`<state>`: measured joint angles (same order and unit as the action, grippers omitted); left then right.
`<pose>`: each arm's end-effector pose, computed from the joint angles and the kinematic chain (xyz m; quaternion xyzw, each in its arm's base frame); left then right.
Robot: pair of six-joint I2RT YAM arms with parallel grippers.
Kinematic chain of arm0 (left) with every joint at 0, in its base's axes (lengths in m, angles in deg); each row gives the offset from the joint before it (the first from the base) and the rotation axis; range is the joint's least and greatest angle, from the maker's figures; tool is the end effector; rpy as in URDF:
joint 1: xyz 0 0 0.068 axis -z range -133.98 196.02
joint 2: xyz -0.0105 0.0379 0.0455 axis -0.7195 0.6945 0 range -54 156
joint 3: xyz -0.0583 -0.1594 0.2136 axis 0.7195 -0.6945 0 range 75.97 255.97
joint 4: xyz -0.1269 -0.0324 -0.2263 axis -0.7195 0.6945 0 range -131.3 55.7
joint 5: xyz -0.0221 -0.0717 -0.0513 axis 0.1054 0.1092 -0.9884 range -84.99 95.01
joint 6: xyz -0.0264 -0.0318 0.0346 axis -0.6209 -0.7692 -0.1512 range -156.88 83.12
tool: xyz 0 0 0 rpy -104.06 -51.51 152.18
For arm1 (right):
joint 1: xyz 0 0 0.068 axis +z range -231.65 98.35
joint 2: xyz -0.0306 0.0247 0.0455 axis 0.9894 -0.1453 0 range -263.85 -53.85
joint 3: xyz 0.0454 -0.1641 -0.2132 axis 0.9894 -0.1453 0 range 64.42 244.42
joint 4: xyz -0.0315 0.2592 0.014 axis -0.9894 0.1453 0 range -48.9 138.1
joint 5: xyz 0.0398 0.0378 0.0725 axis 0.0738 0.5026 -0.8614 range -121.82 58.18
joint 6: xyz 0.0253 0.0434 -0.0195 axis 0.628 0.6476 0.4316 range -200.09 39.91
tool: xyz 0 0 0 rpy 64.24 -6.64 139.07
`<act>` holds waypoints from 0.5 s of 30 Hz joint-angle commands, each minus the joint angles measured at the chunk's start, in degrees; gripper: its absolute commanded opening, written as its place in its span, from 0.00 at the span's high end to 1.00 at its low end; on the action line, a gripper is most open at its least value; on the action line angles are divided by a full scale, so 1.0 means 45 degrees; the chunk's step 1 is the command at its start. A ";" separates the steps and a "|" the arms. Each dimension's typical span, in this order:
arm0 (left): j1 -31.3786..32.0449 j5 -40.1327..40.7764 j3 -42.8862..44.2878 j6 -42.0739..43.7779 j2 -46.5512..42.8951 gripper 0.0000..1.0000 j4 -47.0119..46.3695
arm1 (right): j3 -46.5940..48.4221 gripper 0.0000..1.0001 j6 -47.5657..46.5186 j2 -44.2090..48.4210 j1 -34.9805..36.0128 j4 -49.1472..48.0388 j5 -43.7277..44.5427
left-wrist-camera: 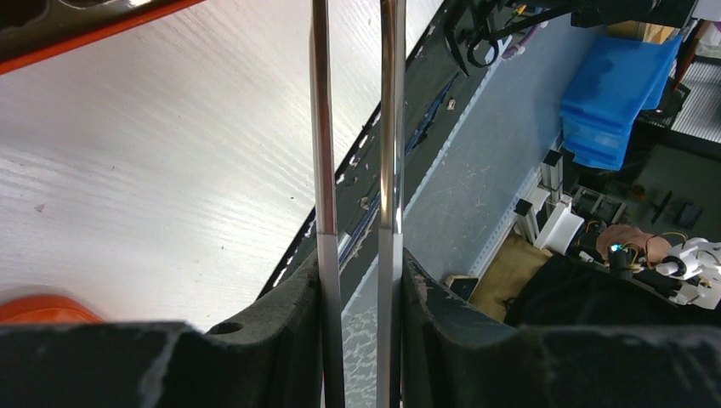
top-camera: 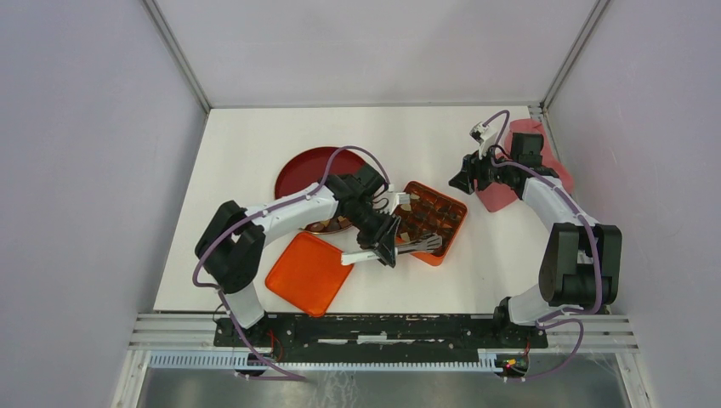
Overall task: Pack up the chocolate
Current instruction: Place the fake chocolate in the packing box.
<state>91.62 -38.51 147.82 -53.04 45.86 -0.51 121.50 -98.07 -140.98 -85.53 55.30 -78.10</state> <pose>0.2245 -0.2643 0.2185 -0.2979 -0.8656 0.4005 0.0405 0.3206 0.0041 0.2376 -0.2556 0.8221 0.2878 0.4196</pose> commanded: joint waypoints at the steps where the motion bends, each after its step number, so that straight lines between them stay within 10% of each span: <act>1: 0.0120 -0.0171 0.0714 0.0701 0.0017 0.62 0.0172 | -0.0067 0.43 0.0108 0.0198 -0.0056 -0.0381 -0.0145; 15: 0.0121 0.0057 0.0830 0.0671 -0.0197 0.60 0.0105 | -0.0075 0.43 0.0089 0.0242 -0.0056 -0.0381 -0.0184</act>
<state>91.90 -38.47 148.76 -53.00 45.88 0.41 121.50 -97.90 -140.98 -85.53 55.30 -78.12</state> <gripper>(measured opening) 0.418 0.574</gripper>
